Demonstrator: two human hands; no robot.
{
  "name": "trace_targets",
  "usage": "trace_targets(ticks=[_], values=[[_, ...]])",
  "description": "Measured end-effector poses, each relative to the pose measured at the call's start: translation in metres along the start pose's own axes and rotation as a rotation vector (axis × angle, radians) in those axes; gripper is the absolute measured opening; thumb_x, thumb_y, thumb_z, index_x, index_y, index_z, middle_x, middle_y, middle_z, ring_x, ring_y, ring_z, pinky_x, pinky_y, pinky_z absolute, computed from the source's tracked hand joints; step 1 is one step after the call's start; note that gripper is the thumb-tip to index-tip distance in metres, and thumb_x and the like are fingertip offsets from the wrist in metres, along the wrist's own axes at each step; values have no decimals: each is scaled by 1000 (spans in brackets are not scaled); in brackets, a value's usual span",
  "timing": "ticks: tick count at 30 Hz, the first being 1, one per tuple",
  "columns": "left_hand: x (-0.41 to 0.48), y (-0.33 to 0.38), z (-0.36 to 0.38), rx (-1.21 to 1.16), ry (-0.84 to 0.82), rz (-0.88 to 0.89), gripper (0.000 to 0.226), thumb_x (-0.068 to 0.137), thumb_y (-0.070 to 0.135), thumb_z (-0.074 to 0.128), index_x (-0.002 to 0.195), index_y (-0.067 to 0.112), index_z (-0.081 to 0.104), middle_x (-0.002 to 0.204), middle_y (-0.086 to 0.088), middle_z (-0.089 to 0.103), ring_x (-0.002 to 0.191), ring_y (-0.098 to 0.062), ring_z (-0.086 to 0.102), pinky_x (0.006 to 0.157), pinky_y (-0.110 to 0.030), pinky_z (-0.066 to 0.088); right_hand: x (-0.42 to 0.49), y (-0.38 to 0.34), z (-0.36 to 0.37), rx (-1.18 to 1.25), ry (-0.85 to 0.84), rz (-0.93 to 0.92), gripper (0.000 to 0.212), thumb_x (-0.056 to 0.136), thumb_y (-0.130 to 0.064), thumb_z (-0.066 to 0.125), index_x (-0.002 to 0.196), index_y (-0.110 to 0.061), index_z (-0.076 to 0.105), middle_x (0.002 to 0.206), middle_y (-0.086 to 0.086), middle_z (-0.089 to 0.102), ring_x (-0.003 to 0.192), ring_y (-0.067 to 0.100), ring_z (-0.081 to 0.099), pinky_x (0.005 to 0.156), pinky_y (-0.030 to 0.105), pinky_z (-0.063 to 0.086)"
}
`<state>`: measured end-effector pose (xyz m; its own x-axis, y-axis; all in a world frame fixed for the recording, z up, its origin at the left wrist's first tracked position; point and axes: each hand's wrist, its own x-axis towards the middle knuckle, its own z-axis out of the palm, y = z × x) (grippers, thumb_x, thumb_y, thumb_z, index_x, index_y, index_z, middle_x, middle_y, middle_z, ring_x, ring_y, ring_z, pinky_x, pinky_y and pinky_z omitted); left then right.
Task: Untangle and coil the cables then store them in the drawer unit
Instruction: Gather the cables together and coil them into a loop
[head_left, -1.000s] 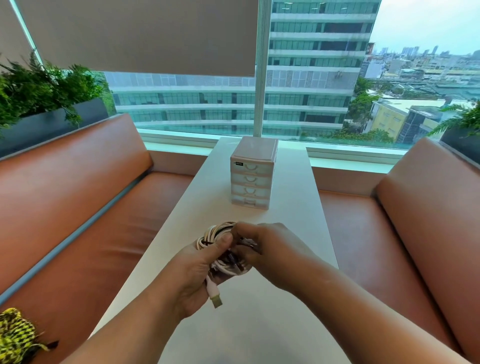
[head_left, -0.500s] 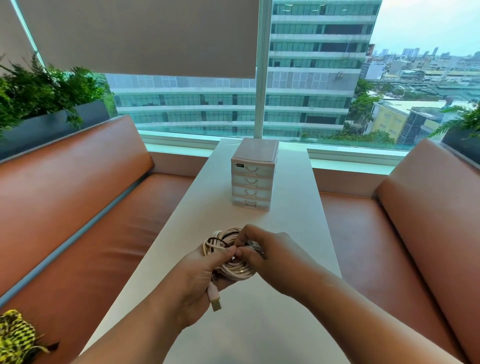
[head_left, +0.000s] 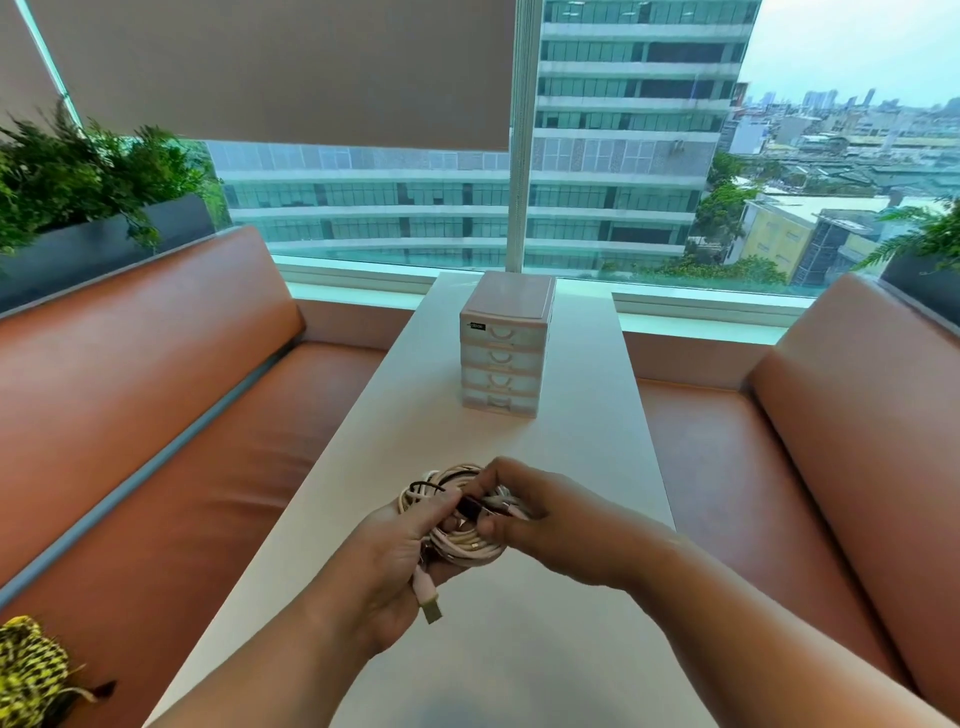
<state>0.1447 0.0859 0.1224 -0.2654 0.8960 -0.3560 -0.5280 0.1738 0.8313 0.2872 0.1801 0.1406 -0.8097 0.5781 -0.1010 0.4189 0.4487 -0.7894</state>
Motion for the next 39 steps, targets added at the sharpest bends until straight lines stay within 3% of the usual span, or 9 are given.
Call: trace_targets(ticks=[2,4,10,13,16,21,26,33,39], values=[[1,3,-2,52,-39,7,36,87,19,57,117,-1,62,108,-22,70,95,-31,68,85,-41,57,-1,1,0,20,29,25,11,92,-28,61,93,-36,52,90,2,62,51,1,45,46,18,38],[1,3,-2,112,-60,30,44,80,22,62,119,2,60,109,-20,70,96,-30,69,85,-40,57,1,2,2,38,75,60,12,90,-27,64,88,-32,53,83,4,60,41,1,38,39,14,30],[1,-2,5,88,15,68,47,71,22,67,113,1,63,89,-15,74,74,-23,72,68,-34,60,7,-2,9,-25,186,92,16,80,-30,71,77,-33,56,76,0,62,55,14,48,54,30,42],[4,1,3,63,65,76,41,74,19,67,110,0,63,81,-13,72,70,-22,70,72,-36,59,2,-6,8,-32,171,35,10,85,-33,69,85,-37,60,78,-6,62,55,10,48,55,27,43],[5,4,3,114,82,117,26,85,11,61,109,0,62,75,-9,72,68,-20,69,68,-33,58,-2,-8,6,-34,159,-12,10,91,-32,61,96,-38,55,85,0,66,64,19,56,57,36,49],[2,2,5,193,70,156,20,89,2,51,107,5,60,69,-5,71,50,-13,64,37,-17,46,-8,-9,5,3,157,-47,22,93,-27,59,101,-38,42,78,1,61,57,12,46,53,28,42],[5,3,3,232,59,170,27,87,-1,50,110,9,60,83,-7,74,63,-13,69,51,-21,53,-9,-10,3,-40,181,-51,20,92,-26,58,101,-37,43,81,-2,64,58,13,48,57,26,43],[5,2,-1,283,38,203,25,89,4,55,112,9,60,99,-13,73,87,-25,71,79,-41,57,-10,-14,0,-120,170,-43,19,92,-30,57,101,-39,42,85,0,67,72,22,61,71,42,52],[7,-2,-1,290,61,230,24,89,13,63,113,13,57,100,-11,73,89,-23,71,68,-32,57,-12,-22,2,-159,190,-37,17,92,-31,56,100,-38,44,82,1,65,69,21,61,68,42,53]])
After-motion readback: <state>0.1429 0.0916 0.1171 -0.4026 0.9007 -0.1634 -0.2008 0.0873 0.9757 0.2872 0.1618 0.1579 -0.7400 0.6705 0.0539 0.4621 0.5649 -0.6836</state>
